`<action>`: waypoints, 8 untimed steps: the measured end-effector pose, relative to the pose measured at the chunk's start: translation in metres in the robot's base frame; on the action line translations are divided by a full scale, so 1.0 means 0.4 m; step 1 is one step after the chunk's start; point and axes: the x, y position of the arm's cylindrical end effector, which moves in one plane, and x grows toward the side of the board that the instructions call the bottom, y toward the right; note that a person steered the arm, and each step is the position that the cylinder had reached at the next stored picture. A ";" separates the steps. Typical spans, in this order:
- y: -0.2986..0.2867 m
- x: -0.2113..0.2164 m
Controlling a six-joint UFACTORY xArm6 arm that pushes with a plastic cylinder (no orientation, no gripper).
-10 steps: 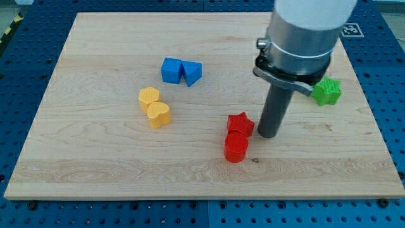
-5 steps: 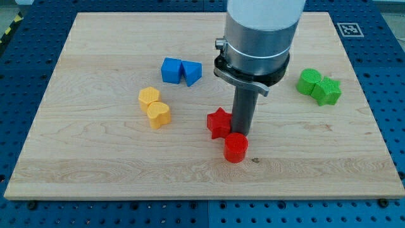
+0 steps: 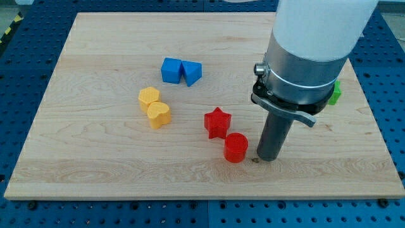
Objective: Move both the red blocks to the left side
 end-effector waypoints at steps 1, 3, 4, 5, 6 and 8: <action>-0.035 0.000; -0.123 0.000; -0.156 0.000; -0.156 0.000; -0.092 0.005; 0.062 -0.080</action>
